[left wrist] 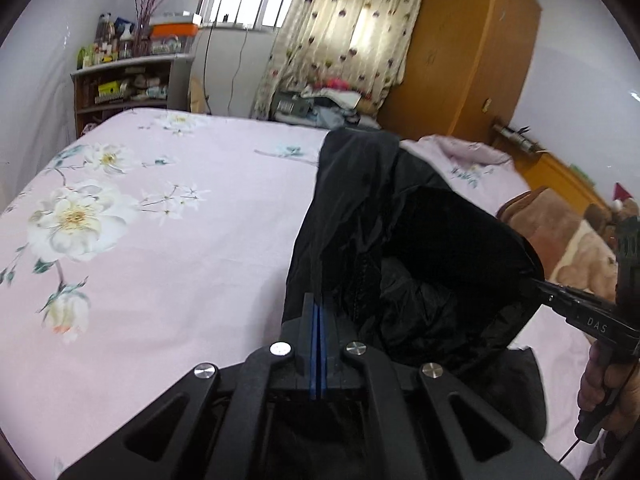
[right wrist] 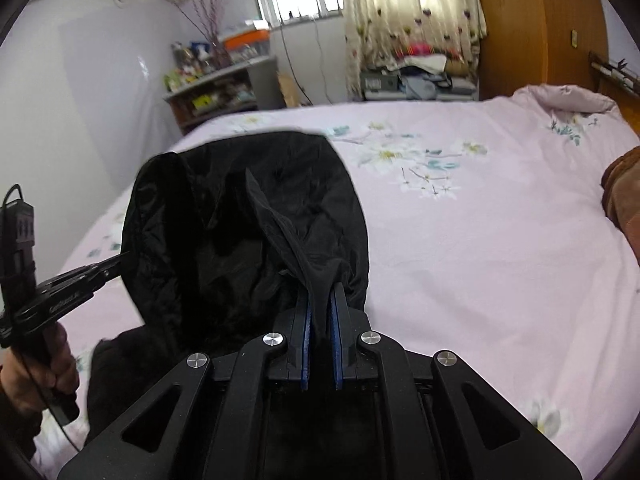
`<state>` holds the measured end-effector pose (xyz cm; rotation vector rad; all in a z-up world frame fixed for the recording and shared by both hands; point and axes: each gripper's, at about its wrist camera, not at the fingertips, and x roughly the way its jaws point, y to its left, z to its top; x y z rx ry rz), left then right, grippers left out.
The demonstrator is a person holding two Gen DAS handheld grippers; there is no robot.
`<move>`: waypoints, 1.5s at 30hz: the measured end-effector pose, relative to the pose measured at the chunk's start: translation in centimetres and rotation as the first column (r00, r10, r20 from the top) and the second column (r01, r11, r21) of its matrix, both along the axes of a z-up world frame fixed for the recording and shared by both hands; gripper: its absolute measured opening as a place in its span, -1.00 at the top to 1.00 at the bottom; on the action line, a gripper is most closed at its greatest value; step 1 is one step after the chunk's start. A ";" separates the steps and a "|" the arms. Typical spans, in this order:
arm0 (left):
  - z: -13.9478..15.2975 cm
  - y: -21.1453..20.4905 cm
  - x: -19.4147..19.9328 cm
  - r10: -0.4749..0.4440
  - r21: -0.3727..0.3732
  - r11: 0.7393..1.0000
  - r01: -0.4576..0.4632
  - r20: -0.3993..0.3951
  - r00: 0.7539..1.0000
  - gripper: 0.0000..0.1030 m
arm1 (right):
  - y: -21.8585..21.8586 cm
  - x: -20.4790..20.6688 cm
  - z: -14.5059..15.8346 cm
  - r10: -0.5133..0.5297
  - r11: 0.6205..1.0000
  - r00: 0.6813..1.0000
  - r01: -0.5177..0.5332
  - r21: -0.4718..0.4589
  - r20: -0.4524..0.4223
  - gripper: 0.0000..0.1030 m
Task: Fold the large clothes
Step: 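Lift the hem with both tools and fold it toward the hood, then lay the hem down over the jacket and open both tools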
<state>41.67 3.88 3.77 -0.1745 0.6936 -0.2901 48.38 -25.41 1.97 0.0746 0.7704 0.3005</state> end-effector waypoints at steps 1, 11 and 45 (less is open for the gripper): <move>0.1 0.2 -1.2 -0.001 -0.006 1.000 0.001 0.000 1.000 1.00 | 0.2 -1.3 0.3 0.000 1.000 1.000 0.000 0.014 0.007 0.85; -2.5 1.0 -11.2 0.001 0.029 1.000 0.000 -0.057 0.998 0.99 | 0.5 -13.0 -2.4 -0.015 0.997 0.996 0.021 0.072 -0.093 0.84; -8.8 -1.5 -17.2 -0.037 0.035 0.998 0.045 -0.200 0.979 0.93 | 4.6 -18.8 -12.4 0.022 0.953 0.925 0.095 0.287 -0.380 0.93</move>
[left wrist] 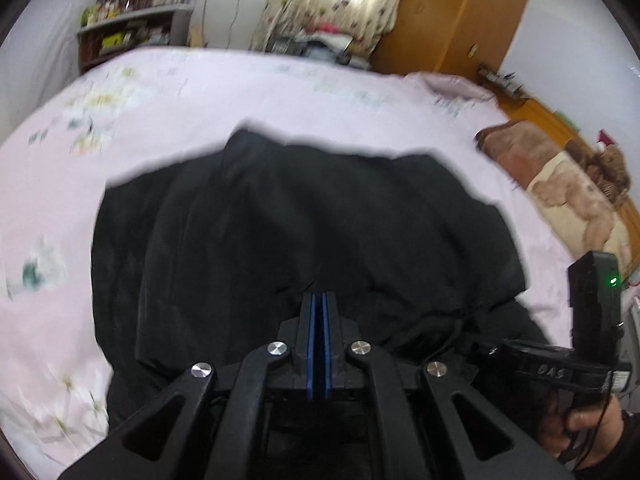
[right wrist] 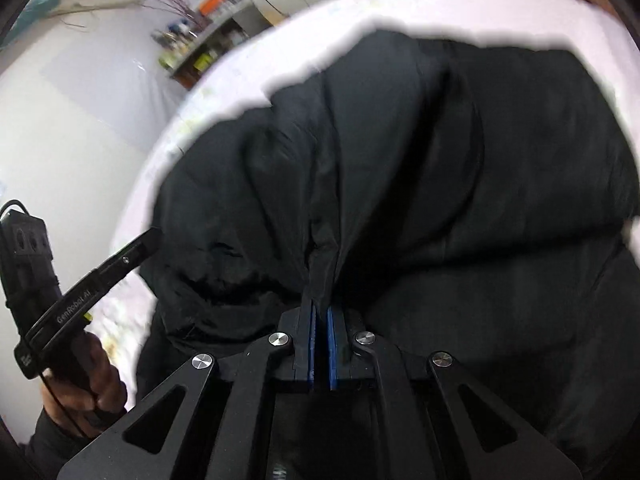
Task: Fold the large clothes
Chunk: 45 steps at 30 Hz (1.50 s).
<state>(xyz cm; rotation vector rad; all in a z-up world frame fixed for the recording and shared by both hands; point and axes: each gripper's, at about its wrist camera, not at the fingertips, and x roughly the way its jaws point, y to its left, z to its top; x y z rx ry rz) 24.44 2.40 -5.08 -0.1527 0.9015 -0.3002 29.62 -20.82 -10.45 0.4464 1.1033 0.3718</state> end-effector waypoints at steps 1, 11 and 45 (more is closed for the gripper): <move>-1.1 0.2 -0.2 0.007 0.009 1.000 -0.006 -0.012 1.000 0.92 | -0.1 -0.1 -0.9 -0.007 1.000 1.000 0.007 0.000 -0.014 0.93; -1.3 1.2 -1.3 0.029 -0.021 0.999 -0.031 -0.064 0.998 0.92 | 0.3 -1.0 3.6 0.035 0.990 0.994 -0.021 -0.140 0.103 0.56; 1.5 1.1 -0.9 -0.012 -0.010 1.000 0.014 0.139 0.990 0.55 | 1.9 1.8 7.7 0.072 0.954 0.940 0.033 -0.298 0.333 0.36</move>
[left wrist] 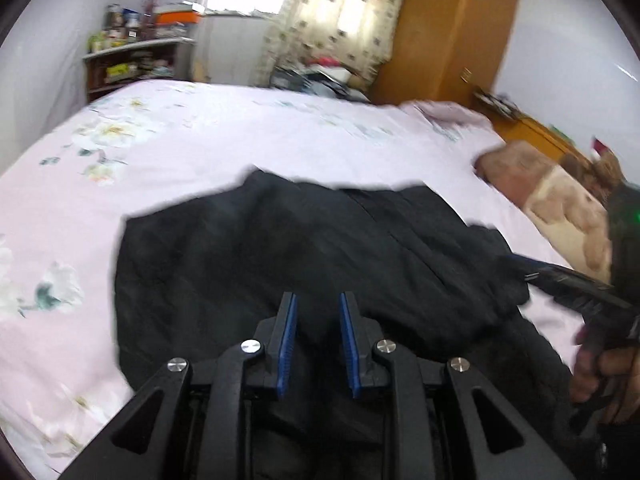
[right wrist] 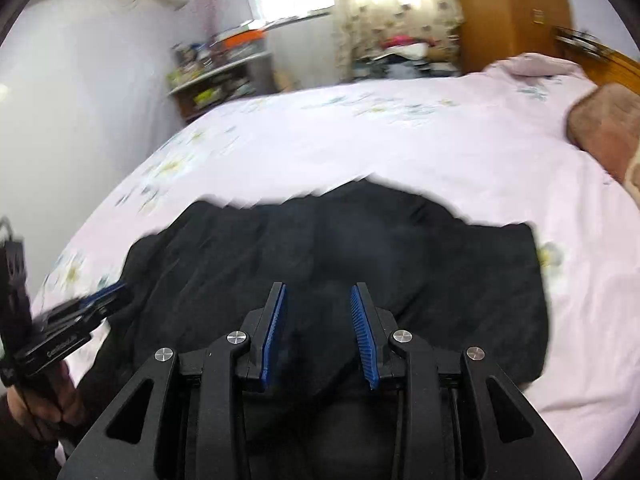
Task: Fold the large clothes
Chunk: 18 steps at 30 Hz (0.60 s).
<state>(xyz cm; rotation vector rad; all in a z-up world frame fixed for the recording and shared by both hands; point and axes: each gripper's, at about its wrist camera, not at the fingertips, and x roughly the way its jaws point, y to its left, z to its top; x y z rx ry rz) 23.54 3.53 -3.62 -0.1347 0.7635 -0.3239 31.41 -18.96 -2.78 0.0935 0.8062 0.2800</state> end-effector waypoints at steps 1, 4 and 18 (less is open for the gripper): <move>-0.9 -0.8 -0.2 -0.014 0.021 1.000 0.015 -0.017 1.000 0.55 | 0.7 -0.2 -1.1 0.023 1.000 1.000 -0.023 -0.021 -0.022 0.36; -4.6 -1.6 -0.3 0.007 0.055 0.998 -0.002 -0.099 0.995 0.49 | 1.9 -0.3 -5.3 0.039 0.996 0.992 -0.048 -0.076 -0.121 0.36; -5.4 -2.5 -0.5 0.032 0.083 0.996 -0.023 -0.114 0.993 0.49 | 0.5 0.5 -10.1 0.018 0.994 0.974 -0.041 -0.098 -0.224 0.36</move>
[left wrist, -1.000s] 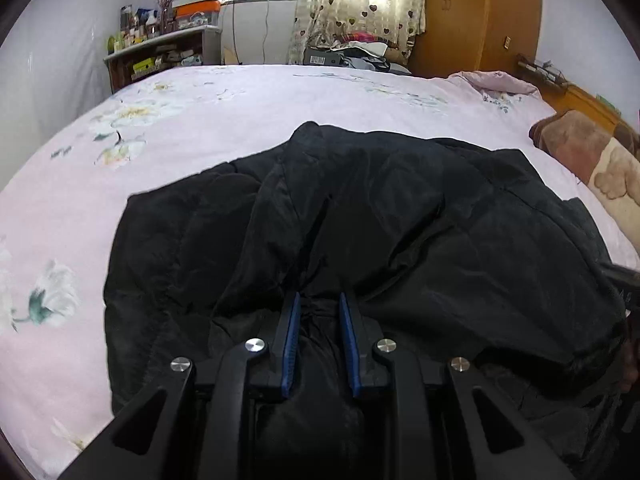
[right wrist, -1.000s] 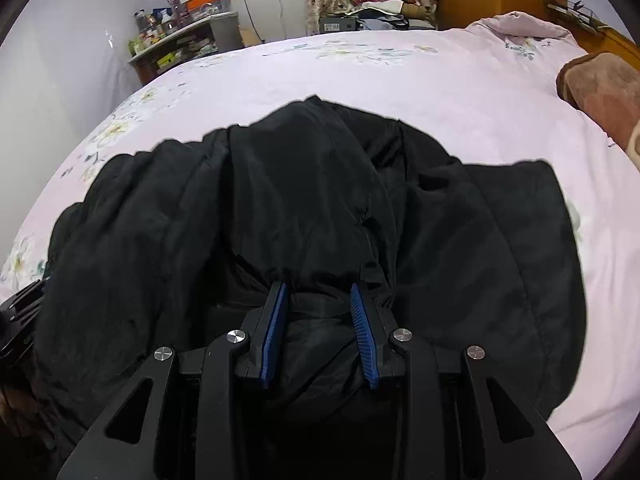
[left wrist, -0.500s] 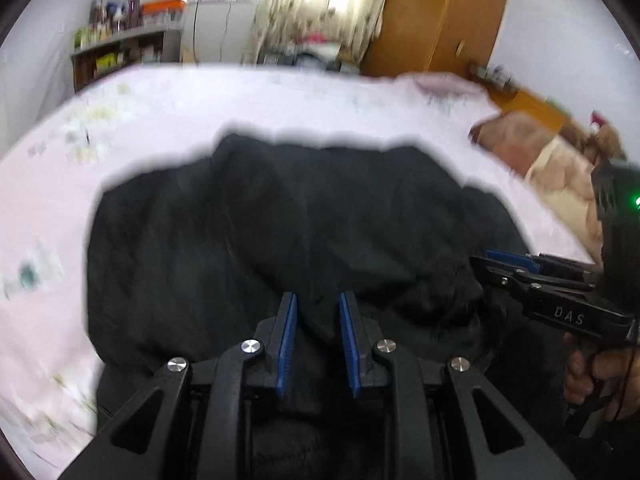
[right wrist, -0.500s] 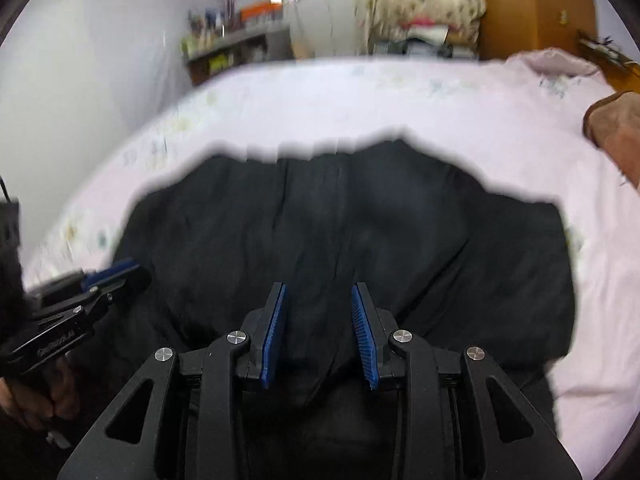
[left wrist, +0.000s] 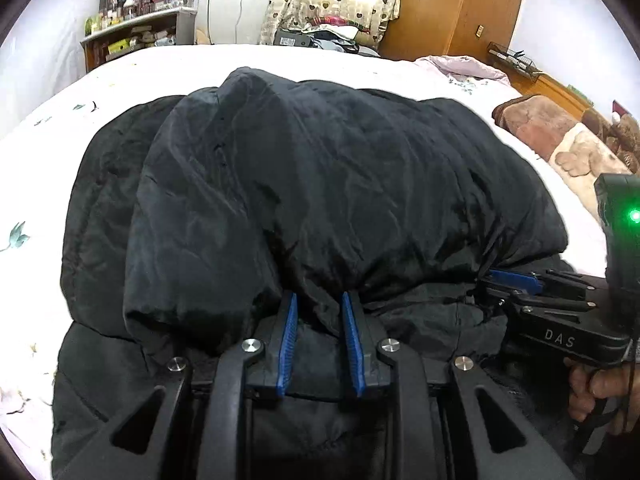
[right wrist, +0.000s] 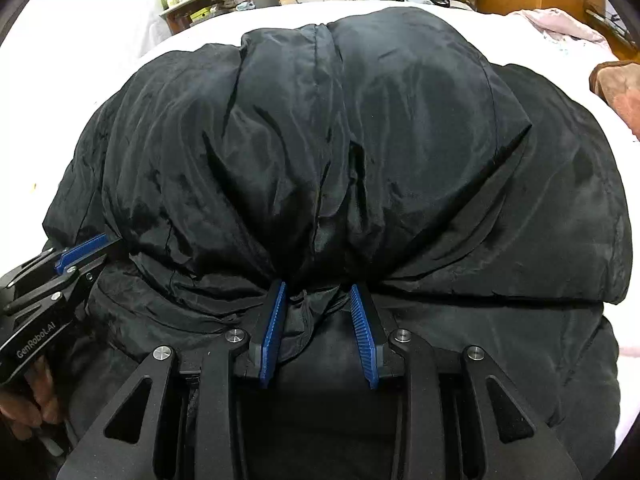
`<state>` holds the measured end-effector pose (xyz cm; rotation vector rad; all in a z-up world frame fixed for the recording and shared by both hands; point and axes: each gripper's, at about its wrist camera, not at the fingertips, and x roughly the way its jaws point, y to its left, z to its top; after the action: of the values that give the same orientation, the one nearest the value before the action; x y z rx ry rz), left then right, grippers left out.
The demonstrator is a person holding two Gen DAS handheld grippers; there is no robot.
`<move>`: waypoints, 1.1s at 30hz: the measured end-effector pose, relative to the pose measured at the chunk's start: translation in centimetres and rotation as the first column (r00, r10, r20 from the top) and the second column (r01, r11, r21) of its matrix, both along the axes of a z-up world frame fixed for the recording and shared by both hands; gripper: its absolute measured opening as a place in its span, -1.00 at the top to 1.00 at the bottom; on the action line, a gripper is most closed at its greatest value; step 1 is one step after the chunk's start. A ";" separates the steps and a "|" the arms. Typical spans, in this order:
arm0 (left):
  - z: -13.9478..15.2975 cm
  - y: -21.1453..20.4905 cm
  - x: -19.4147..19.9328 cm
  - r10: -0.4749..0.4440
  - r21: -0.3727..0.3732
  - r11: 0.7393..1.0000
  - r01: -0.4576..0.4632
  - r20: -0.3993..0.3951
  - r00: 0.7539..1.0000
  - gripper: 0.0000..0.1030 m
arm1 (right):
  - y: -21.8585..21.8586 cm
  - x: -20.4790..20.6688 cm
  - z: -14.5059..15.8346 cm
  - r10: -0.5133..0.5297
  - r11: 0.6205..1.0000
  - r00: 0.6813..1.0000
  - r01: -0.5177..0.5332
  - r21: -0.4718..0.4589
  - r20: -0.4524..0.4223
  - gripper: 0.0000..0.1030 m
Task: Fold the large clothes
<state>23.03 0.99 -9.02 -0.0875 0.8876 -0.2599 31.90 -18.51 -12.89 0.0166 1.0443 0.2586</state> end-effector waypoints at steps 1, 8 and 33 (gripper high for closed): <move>0.7 0.3 -0.3 -0.006 -0.015 1.000 0.006 -0.010 1.000 0.50 | -0.3 -0.1 0.5 -0.004 1.000 1.000 0.004 0.016 -0.008 0.36; 3.0 0.6 -3.9 -0.036 -0.069 0.997 0.038 0.030 0.999 0.49 | -1.4 -4.8 6.1 -0.017 0.996 0.994 0.008 0.085 0.112 0.35; 0.3 3.8 3.8 0.102 -0.045 0.994 -0.101 0.004 0.995 0.49 | -6.5 4.0 3.9 -0.060 0.998 0.992 0.058 0.021 0.109 0.35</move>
<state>26.82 4.82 -8.73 -0.1727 0.8682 -0.1850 35.93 -24.96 -8.95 0.0488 0.9304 0.2131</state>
